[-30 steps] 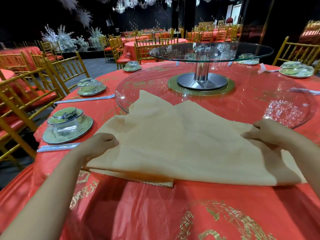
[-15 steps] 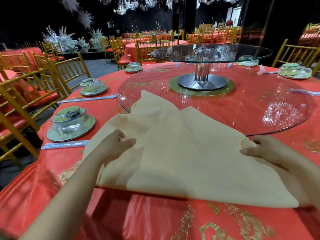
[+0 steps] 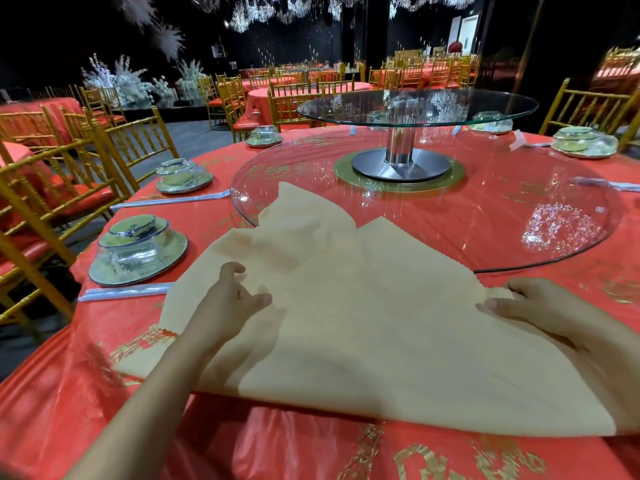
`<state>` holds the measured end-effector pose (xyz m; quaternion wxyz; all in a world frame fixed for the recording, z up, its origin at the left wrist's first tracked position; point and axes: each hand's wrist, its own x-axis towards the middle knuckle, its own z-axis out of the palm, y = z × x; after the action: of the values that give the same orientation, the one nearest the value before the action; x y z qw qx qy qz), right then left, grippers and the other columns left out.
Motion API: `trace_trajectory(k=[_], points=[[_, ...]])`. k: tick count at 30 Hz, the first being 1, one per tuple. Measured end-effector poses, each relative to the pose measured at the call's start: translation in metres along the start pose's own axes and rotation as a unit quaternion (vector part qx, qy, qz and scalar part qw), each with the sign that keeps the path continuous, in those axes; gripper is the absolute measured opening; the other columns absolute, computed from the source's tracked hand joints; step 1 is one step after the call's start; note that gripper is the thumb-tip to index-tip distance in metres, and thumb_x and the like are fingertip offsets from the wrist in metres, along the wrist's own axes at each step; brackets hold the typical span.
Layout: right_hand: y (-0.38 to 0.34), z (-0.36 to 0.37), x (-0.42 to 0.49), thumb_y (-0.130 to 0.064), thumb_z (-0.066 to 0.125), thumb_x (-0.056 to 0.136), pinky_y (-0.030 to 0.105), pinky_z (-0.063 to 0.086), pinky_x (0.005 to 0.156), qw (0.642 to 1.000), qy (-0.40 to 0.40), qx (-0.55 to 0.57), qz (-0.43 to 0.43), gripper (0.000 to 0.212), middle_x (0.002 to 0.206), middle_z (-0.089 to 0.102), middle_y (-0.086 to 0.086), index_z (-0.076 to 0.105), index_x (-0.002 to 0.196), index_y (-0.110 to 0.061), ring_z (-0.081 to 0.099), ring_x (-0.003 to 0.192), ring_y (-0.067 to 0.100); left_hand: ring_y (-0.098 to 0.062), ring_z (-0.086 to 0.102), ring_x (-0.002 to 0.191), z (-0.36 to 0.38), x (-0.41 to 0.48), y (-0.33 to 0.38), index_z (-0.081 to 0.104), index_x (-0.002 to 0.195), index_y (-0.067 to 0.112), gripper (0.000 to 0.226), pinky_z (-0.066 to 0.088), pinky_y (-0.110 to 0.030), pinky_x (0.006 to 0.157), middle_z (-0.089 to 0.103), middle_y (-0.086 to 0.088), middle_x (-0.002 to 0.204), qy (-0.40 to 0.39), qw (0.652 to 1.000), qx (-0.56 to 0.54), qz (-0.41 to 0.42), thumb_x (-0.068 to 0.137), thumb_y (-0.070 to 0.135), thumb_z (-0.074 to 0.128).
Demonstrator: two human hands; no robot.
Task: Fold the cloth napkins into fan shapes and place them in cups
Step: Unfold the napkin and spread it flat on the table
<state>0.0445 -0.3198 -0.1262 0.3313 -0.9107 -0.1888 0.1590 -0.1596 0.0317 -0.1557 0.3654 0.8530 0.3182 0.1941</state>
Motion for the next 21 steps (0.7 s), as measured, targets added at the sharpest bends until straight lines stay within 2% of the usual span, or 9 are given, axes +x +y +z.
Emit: trace_trajectory(k=[3, 7, 10, 16, 21], points=[[0.004, 0.002, 0.004, -0.021, 0.068, 0.082, 0.030, 0.030, 0.054, 1.000, 0.027, 0.010, 0.000, 0.029, 0.061, 0.053, 0.008, 0.052, 0.068, -0.002, 0.047, 0.055, 0.021, -0.012, 0.045, 0.063, 0.002, -0.002, -0.002, 0.054, 0.085, 0.017, 0.014, 0.032, -0.025, 0.055, 0.048, 0.006, 0.065, -0.026, 0.995, 0.089, 0.028, 0.082, 0.020, 0.067], [0.009, 0.008, 0.010, -0.025, 0.072, 0.079, 0.031, 0.021, 0.053, 0.997, 0.070, 0.010, 0.002, 0.041, 0.057, 0.040, 0.008, 0.039, 0.061, -0.009, 0.035, 0.054, 0.019, -0.007, 0.043, 0.061, 0.000, -0.002, -0.004, 0.052, 0.071, 0.013, 0.017, 0.031, -0.023, 0.056, 0.050, 0.005, 0.065, -0.026, 0.995, 0.085, 0.047, 0.086, 0.014, 0.062], [0.012, 0.012, 0.014, -0.028, 0.072, 0.079, 0.033, 0.019, 0.054, 0.996, 0.084, -0.014, 0.004, 0.046, 0.055, 0.036, 0.006, 0.034, 0.058, -0.011, 0.034, 0.054, 0.020, -0.010, 0.044, 0.062, -0.003, 0.000, -0.004, 0.048, 0.066, 0.016, 0.024, 0.031, -0.025, 0.056, 0.052, 0.002, 0.066, -0.027, 0.994, 0.102, 0.041, 0.088, 0.016, 0.058], [0.018, 0.015, 0.017, -0.032, 0.067, 0.083, 0.033, 0.025, 0.054, 0.995, 0.091, -0.050, -0.001, 0.042, 0.056, 0.044, 0.004, 0.041, 0.057, -0.010, 0.041, 0.054, 0.022, -0.020, 0.049, 0.069, 0.001, 0.000, -0.007, 0.048, 0.068, 0.017, 0.024, 0.036, -0.034, 0.062, 0.051, 0.004, 0.065, -0.017, 0.990, 0.136, 0.040, 0.090, 0.024, 0.055], [0.021, 0.017, 0.020, -0.042, 0.064, 0.082, 0.032, 0.027, 0.054, 0.993, 0.103, -0.057, 0.010, 0.045, 0.055, 0.048, 0.006, 0.045, 0.058, -0.010, 0.044, 0.053, 0.023, -0.024, 0.051, 0.072, 0.002, -0.003, -0.013, 0.046, 0.070, 0.023, 0.022, 0.039, -0.036, 0.066, 0.051, 0.007, 0.066, -0.003, 0.992, 0.116, 0.057, 0.090, 0.023, 0.055]])
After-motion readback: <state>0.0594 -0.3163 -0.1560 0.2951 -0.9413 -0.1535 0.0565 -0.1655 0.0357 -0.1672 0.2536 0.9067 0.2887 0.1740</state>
